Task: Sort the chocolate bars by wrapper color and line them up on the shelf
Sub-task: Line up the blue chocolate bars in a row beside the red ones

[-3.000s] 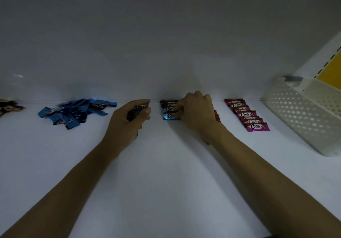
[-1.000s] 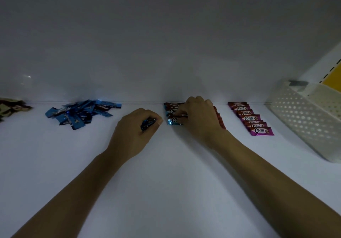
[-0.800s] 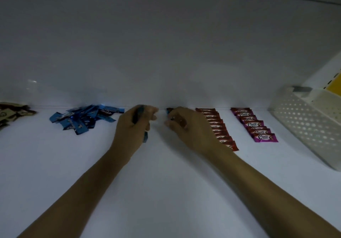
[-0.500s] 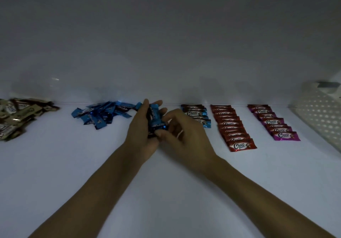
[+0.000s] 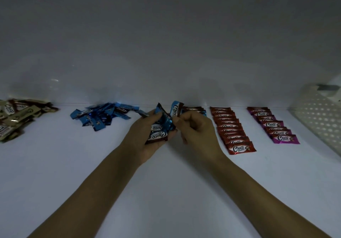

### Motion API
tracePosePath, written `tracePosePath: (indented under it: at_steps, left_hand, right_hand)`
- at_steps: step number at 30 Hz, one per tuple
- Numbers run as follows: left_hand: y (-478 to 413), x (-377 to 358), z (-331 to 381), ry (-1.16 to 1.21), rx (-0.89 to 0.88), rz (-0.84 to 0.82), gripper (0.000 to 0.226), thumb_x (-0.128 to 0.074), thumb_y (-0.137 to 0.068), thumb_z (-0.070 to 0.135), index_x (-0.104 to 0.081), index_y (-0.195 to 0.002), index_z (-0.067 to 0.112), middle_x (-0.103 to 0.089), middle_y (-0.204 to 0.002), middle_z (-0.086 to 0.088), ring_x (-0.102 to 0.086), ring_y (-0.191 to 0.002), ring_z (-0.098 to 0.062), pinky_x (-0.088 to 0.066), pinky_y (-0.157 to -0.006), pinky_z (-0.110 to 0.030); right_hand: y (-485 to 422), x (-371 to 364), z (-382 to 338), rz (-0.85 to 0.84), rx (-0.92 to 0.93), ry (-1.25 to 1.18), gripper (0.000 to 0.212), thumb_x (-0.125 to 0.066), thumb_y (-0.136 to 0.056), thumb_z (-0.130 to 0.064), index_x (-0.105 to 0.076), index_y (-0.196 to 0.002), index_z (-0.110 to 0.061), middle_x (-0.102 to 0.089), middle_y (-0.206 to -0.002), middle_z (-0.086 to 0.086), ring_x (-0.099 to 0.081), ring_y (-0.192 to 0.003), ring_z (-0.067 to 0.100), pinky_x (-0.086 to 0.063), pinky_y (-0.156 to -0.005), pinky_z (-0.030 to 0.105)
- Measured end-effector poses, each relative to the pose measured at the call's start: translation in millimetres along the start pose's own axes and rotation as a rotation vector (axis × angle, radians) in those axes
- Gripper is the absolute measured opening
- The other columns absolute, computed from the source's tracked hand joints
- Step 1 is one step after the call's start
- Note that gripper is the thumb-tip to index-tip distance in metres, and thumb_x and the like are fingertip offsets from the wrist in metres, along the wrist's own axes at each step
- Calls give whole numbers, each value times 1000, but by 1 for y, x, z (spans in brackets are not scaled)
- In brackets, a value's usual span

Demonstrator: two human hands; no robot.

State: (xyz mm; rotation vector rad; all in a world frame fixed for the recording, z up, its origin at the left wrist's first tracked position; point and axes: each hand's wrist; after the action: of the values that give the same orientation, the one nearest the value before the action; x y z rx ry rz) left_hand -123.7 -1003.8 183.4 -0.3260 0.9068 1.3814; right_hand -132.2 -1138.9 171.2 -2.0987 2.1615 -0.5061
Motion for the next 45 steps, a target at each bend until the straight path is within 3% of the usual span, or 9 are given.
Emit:
tracePosePath:
  at_steps: [5,10,15,20,26,32,36,40,45]
  left_hand:
    - [-3,3,2,-92,-100,43,15,-50,-97,9,-62,-105,11,-73,-92,-10,-73,-74,-16,-58,-57,-28]
    - [-8,8,-1,-585,-414,157,19,-56,-95,15,-57,-111,25,-69,-92,4,-68,-75,-7,-54,-52,-20]
    - [-13,15,-4,-983,-688,149,11,-52,-97,20,-55,-107,18,-61,-86,7,-59,-69,-7,-47,-48,-12]
    - [-14,17,-9,-1037,-694,129,12,-53,-97,19,-56,-108,18,-58,-84,11,-57,-68,-4,-49,-51,-14]
    - [-13,20,-15,-1020,-652,98,15,-63,-91,18,-57,-95,32,-63,-88,14,-61,-75,4,-52,-68,-22]
    - [-11,19,-14,-1036,-672,147,10,-63,-91,19,-58,-90,27,-61,-79,11,-59,-61,3,-51,-56,-21]
    - [-10,19,-14,-1002,-655,152,10,-58,-94,20,-57,-103,19,-59,-79,9,-55,-63,-6,-46,-47,-10]
    - [-10,18,-13,-1012,-654,130,8,-60,-92,23,-57,-85,25,-58,-72,7,-55,-54,-2,-46,-47,-13]
    - [-11,18,-12,-1062,-665,114,15,-61,-92,19,-54,-83,29,-56,-71,11,-56,-53,7,-45,-52,-9]
  right_hand:
    - [2,3,-6,23,-53,-96,16,-58,-91,-6,-57,-75,-6,-58,-60,-1,-54,-49,5,-41,-45,17]
    - [0,11,-6,34,-160,-154,6,-57,-90,-1,-60,-90,-6,-69,-81,0,-63,-63,6,-48,-52,18]
    - [-5,26,0,1,-3,297,13,-61,-90,-12,-69,-100,-15,-67,-88,-5,-63,-75,6,-48,-62,13]
    - [2,48,6,-277,303,945,10,-64,-86,-19,-73,-89,-19,-70,-86,-2,-62,-81,17,-49,-77,36]
    - [12,47,16,-303,440,1109,20,-62,-87,-34,-74,-94,-19,-70,-89,2,-63,-85,22,-33,-75,28]
    - [10,42,17,-269,572,1222,10,-63,-76,-21,-73,-76,-22,-66,-74,-3,-62,-70,19,-37,-68,28]
    - [-7,48,12,-275,373,1090,15,-56,-87,-10,-69,-88,-17,-69,-84,3,-63,-78,25,-40,-72,32]
    - [-28,64,4,-301,128,1088,19,-50,-96,-17,-68,-95,-14,-67,-101,2,-60,-92,22,-42,-84,33]
    - [-35,67,4,-330,141,1188,24,-49,-95,-26,-72,-98,-19,-66,-100,2,-59,-90,21,-43,-80,32]
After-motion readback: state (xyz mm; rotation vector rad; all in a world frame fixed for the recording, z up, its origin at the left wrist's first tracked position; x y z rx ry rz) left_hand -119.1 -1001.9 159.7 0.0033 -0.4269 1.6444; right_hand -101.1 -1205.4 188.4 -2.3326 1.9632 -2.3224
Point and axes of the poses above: each hand's wrist, its own y-axis away from the middle knuckle, its own x-axis out of the back of the hand, z = x × y
